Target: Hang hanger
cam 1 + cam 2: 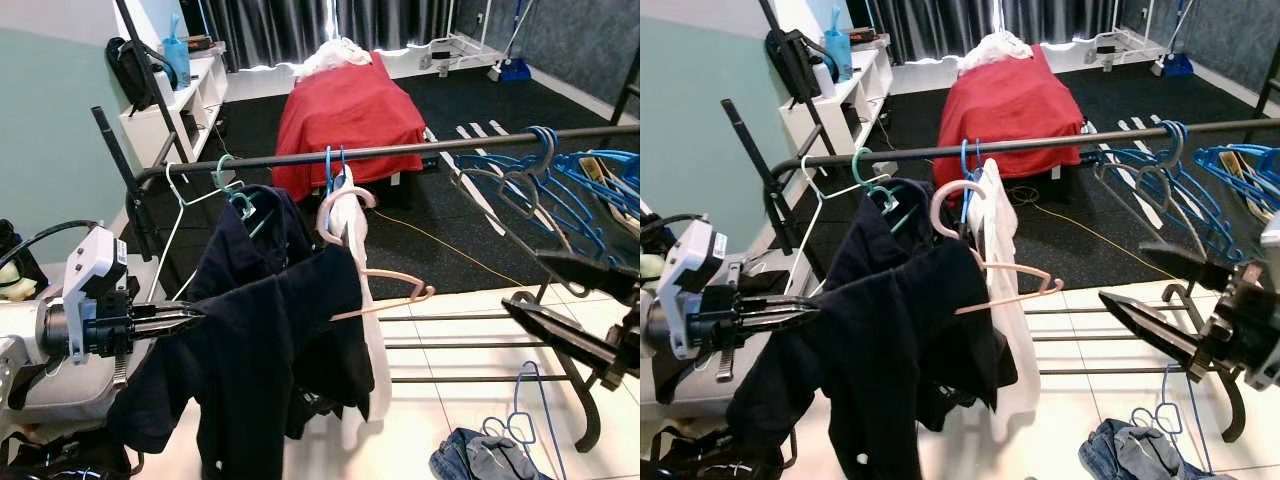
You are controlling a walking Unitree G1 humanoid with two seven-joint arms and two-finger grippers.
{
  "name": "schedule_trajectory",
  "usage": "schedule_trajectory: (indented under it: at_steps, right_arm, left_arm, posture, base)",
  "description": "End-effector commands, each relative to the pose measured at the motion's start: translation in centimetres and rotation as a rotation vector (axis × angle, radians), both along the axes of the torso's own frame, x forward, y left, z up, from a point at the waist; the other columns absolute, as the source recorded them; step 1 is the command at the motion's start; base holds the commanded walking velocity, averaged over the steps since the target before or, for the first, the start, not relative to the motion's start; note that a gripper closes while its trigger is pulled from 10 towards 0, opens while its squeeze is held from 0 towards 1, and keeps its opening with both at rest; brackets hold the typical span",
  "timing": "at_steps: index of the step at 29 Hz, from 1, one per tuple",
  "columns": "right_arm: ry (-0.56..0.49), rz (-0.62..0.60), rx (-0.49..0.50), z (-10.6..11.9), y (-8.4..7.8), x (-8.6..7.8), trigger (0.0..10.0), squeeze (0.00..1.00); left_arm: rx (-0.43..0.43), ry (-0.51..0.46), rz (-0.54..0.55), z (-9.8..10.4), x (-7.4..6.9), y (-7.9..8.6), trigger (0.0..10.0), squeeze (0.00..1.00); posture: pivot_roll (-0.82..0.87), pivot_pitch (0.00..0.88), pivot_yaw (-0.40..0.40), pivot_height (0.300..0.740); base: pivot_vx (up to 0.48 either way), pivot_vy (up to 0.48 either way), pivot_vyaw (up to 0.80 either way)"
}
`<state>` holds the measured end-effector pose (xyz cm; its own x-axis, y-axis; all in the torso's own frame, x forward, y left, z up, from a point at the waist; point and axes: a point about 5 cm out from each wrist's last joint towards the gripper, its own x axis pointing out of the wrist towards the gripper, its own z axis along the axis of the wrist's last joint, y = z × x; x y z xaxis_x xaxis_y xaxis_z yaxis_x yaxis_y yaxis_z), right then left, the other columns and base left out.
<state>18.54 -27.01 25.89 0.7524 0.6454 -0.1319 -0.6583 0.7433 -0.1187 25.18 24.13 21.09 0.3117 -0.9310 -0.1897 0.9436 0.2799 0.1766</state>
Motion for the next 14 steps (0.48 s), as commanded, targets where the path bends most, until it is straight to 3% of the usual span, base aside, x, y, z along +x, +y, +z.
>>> schedule_trajectory:
  at_steps: [1,9,12,14]
  right_arm:
    - [0.013,0.008,-0.036,-0.3,-0.1,0.1,10.0,0.00]
    - [0.026,0.009,-0.044,-0.7,-0.6,0.4,10.0,0.00]
    - [0.090,0.114,-0.025,-2.5,1.8,0.6,10.0,0.00]
    - [0.109,0.142,-0.020,-2.9,2.4,0.6,10.0,0.00]
  left_arm:
    - [0.039,-0.017,-0.053,1.0,-0.3,-0.1,10.0,0.00]
    - [0.097,-0.031,-0.117,1.5,-0.4,-0.5,10.0,0.00]
    - [0.093,-0.046,-0.181,1.8,-0.4,-1.7,10.0,0.00]
    - [0.091,-0.046,-0.200,1.8,-0.5,-2.1,10.0,0.00]
  posture:
    - [-0.18,0.000,0.077,0.710]
    - [-0.19,0.000,0.079,0.710]
    - [-0.19,0.000,0.082,0.710]
    - [-0.19,0.000,0.081,0.710]
  base:
    - [0.000,0.000,0.00]
    - [0.000,0.000,0.00]
    - [0.000,0.000,0.00]
    - [0.000,0.000,0.00]
